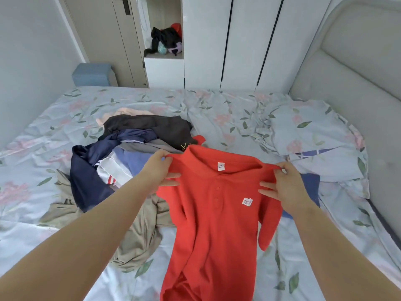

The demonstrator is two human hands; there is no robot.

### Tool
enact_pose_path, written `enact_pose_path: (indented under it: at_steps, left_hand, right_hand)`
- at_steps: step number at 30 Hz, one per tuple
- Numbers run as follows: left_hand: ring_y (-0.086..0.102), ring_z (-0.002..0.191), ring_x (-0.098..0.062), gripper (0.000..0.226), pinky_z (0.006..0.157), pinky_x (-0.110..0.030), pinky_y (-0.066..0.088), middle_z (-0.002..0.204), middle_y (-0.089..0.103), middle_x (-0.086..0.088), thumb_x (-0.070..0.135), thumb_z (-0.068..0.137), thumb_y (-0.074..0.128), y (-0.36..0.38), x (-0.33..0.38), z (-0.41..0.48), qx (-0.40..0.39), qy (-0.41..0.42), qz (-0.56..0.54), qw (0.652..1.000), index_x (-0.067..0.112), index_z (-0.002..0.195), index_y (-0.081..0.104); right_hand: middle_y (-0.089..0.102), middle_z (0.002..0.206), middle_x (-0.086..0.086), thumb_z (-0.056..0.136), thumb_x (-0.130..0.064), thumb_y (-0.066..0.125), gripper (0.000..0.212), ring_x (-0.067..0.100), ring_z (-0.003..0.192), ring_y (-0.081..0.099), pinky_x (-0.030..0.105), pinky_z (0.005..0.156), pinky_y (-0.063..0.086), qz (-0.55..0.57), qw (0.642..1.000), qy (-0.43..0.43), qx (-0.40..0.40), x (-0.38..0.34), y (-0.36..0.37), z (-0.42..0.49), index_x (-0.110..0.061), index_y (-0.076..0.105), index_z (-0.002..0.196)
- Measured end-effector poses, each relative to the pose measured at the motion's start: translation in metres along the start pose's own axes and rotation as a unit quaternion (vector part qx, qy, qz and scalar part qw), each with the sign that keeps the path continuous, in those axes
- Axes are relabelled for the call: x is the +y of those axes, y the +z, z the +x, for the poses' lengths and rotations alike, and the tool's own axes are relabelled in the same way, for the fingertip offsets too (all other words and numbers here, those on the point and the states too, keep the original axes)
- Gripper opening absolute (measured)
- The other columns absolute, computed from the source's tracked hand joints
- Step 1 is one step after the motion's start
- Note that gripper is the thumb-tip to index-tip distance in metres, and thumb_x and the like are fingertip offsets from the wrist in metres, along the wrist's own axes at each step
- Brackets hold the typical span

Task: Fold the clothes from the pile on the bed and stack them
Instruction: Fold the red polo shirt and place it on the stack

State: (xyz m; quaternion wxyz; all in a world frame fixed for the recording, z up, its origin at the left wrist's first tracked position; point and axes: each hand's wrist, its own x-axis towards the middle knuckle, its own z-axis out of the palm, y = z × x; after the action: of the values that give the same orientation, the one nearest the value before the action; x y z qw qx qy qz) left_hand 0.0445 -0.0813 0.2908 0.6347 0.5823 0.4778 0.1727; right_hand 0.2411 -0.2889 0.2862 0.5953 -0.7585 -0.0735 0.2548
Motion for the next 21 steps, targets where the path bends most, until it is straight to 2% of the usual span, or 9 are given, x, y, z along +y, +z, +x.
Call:
enact_pose_path:
  at_steps: [5,9,11,12,13,15,16,18,21]
  left_hand:
    - [0.057,0.079,-0.022,0.022,0.067,-0.035,0.052,0.095,0.049,-0.005,0.018,0.1,0.037,0.024,-0.017,0.09,0.06,-0.016,0.029,0.998,0.023,0.08,0.043]
    - [0.057,0.071,-0.016,0.023,0.075,-0.031,0.046,0.09,0.054,-0.004,0.016,0.098,0.041,0.042,-0.026,0.169,0.099,0.031,0.105,0.989,0.027,0.078,0.045]
    - [0.054,0.077,-0.015,0.02,0.077,-0.028,0.048,0.091,0.055,0.003,0.01,0.097,0.042,0.052,-0.03,0.202,0.064,0.068,0.111,0.989,0.028,0.092,0.05]
    - [0.05,0.083,-0.014,0.023,0.074,-0.023,0.047,0.095,0.053,0.006,0.008,0.097,0.044,0.057,-0.033,0.215,0.028,0.074,0.116,0.99,0.026,0.109,0.05]
    - [0.049,0.089,-0.015,0.038,0.074,-0.021,0.046,0.104,0.051,0.006,0.007,0.095,0.048,0.061,-0.04,0.228,-0.003,0.078,0.126,0.989,0.024,0.128,0.042]
    - [0.046,0.117,-0.022,0.069,0.094,-0.031,0.044,0.134,0.043,-0.006,0.01,0.089,0.057,0.067,-0.06,0.245,-0.027,0.065,0.186,0.98,0.017,0.148,0.021]
    - [0.035,0.132,-0.024,0.072,0.105,-0.033,0.034,0.146,0.032,-0.009,0.01,0.09,0.058,0.069,-0.069,0.247,-0.027,0.051,0.231,0.971,0.013,0.15,0.016]
    - [0.023,0.141,-0.024,0.066,0.11,-0.03,0.021,0.153,0.023,-0.011,0.008,0.094,0.054,0.065,-0.098,0.25,-0.018,0.028,0.302,0.953,0.009,0.149,0.018]
    - [0.036,0.132,-0.027,0.054,0.105,-0.032,0.029,0.148,0.033,-0.013,0.01,0.094,0.05,0.045,-0.148,0.249,0.023,-0.027,0.328,0.944,0.011,0.145,0.031]
  right_hand:
    - [0.058,0.09,-0.001,0.098,-0.015,0.037,0.023,0.024,0.09,0.063,0.04,0.083,0.049,-0.102,0.993,-0.05,0.021,0.025,0.029,0.092,-0.028,0.049,0.083]
    - [0.056,0.088,0.001,0.096,-0.012,0.035,0.016,0.024,0.089,0.056,0.03,0.067,0.039,-0.171,0.982,-0.072,0.017,0.037,0.052,0.166,-0.017,0.05,0.096]
    - [0.054,0.092,0.002,0.096,-0.011,0.033,0.02,0.021,0.085,0.05,0.026,0.061,0.037,-0.187,0.979,-0.081,0.021,0.04,0.065,0.199,-0.014,0.051,0.105]
    - [0.054,0.101,0.003,0.097,-0.011,0.034,0.024,0.021,0.09,0.049,0.024,0.065,0.039,-0.182,0.979,-0.086,0.018,0.042,0.072,0.214,-0.015,0.05,0.115]
    - [0.051,0.118,0.006,0.098,-0.011,0.035,0.032,0.021,0.103,0.049,0.024,0.079,0.042,-0.175,0.98,-0.092,0.009,0.047,0.08,0.227,-0.017,0.045,0.127]
    - [0.018,0.154,0.009,0.097,-0.007,0.038,0.053,0.019,0.139,0.024,0.021,0.107,0.021,-0.194,0.977,-0.088,-0.015,0.061,0.098,0.246,-0.018,0.023,0.147]
    - [0.001,0.158,0.009,0.096,-0.004,0.039,0.06,0.017,0.145,0.009,0.018,0.108,0.011,-0.219,0.973,-0.076,-0.028,0.071,0.108,0.249,-0.017,0.015,0.15]
    - [-0.007,0.158,0.013,0.094,-0.001,0.041,0.067,0.02,0.146,-0.001,0.021,0.111,0.007,-0.273,0.958,-0.061,-0.061,0.099,0.127,0.247,-0.015,0.01,0.151]
    - [-0.001,0.159,0.013,0.093,-0.002,0.042,0.067,0.024,0.147,0.004,0.032,0.115,0.01,-0.333,0.932,-0.014,-0.142,0.155,0.156,0.227,-0.018,0.013,0.151]
